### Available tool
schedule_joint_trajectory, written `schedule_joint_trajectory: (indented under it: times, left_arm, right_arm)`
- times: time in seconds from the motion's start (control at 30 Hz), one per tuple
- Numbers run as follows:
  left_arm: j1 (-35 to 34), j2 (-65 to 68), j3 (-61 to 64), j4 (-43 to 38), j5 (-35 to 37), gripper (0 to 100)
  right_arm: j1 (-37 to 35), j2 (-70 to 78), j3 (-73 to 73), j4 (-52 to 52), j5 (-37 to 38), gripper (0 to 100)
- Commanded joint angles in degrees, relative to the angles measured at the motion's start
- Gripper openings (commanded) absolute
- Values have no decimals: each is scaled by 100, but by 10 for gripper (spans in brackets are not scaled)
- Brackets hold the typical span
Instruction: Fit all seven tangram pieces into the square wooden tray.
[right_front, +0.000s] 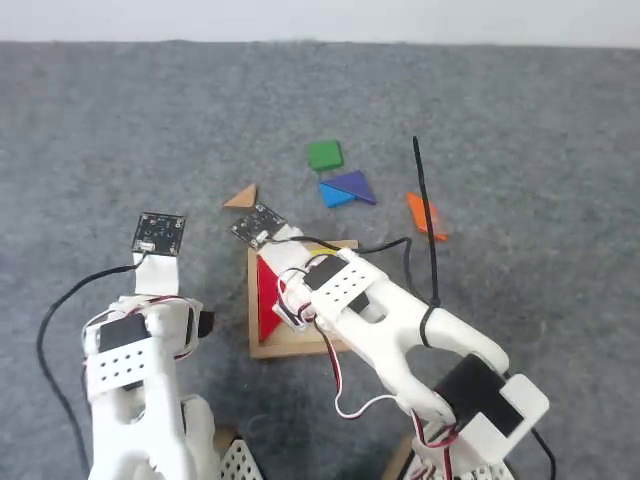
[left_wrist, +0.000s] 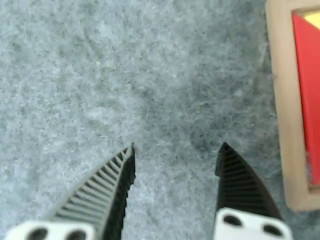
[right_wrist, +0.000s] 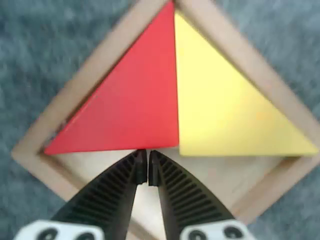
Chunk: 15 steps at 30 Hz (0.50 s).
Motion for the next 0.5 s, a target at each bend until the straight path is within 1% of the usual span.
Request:
schedule_joint_trajectory:
  times: [0.0, 0.13, 0.23, 0.33, 0.47]
  left_arm:
    - [-18, -132, -57, -105, -35, 250]
    - [-18, -132, -57, -97, -35, 250]
    - [-18, -132, -57, -97, -35, 250]
    - [-18, -132, -57, -97, -35, 250]
    - [-18, -132, -57, -97, -35, 250]
  right_arm:
    - [-163, -259, -255, -602, 35, 6]
    - [-426, -84, -246, -655, 62, 6]
    - [-391, -268, -281, -259, 70, 6]
    - [-154, -804, -281, 171, 70, 6]
    - [382, -1534, -229, 453, 70, 6]
